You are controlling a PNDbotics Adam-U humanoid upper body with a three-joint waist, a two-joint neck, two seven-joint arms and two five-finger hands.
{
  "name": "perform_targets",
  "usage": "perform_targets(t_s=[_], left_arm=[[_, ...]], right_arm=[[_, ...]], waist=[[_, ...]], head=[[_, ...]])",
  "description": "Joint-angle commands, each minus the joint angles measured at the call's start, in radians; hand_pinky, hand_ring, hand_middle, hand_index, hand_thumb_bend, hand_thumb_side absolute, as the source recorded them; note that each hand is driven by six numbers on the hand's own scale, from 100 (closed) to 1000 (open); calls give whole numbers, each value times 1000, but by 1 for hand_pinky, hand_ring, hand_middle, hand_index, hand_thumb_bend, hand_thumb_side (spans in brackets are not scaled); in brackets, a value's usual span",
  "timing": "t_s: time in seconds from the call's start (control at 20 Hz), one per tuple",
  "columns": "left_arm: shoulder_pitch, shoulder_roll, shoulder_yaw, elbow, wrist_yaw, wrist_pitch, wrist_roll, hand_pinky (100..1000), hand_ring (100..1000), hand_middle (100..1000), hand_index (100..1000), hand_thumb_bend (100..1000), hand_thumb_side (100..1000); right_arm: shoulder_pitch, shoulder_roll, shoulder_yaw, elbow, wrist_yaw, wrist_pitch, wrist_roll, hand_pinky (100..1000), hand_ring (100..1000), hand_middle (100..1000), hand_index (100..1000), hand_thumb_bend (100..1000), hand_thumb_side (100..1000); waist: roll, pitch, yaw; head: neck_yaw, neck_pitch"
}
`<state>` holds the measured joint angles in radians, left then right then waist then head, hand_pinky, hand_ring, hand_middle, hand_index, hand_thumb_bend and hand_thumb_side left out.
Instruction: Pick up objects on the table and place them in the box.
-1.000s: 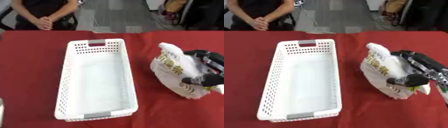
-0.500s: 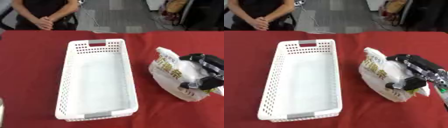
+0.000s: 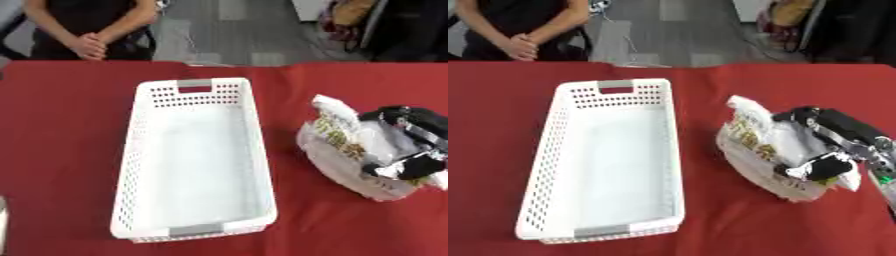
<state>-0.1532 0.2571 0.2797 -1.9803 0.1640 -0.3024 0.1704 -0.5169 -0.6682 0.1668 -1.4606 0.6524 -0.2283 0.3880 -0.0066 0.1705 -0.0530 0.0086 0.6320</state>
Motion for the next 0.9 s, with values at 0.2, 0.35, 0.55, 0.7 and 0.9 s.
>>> perform_targets(t_s=[0.2, 0.35, 0.55, 0.7, 0.9], left_arm=[[-3, 16, 0, -20, 1, 0, 0, 771, 767, 718, 691, 288, 963], [-3, 16, 0, -20, 1, 0, 0, 771, 766, 718, 691, 287, 964], [-2, 16, 0, -20, 1, 0, 0, 771, 766, 718, 691, 287, 964], [-2, 16, 0, -20, 1, 0, 0, 770, 766, 718, 691, 286, 964], [-1, 16, 1, -20, 1, 0, 1, 770, 766, 718, 691, 287, 964]], right_arm=[[1, -23, -16, -2, 14, 12, -66, 100, 223, 256, 457, 100, 221], [3, -22, -17, 3, 14, 16, -75, 100, 104, 136, 360, 100, 159], [4, -22, -20, 6, 17, 20, -80, 100, 100, 115, 344, 100, 141], [4, -22, -30, 0, 23, 24, -99, 100, 100, 100, 312, 100, 170], [1, -23, -45, -20, 42, 38, -196, 100, 100, 100, 201, 100, 100]], waist=[[1, -15, -1], [2, -15, -1], [2, -14, -2], [2, -14, -2], [2, -15, -3]], head=[[5, -7], [4, -7], [5, -6], [5, -5], [7, -5]])
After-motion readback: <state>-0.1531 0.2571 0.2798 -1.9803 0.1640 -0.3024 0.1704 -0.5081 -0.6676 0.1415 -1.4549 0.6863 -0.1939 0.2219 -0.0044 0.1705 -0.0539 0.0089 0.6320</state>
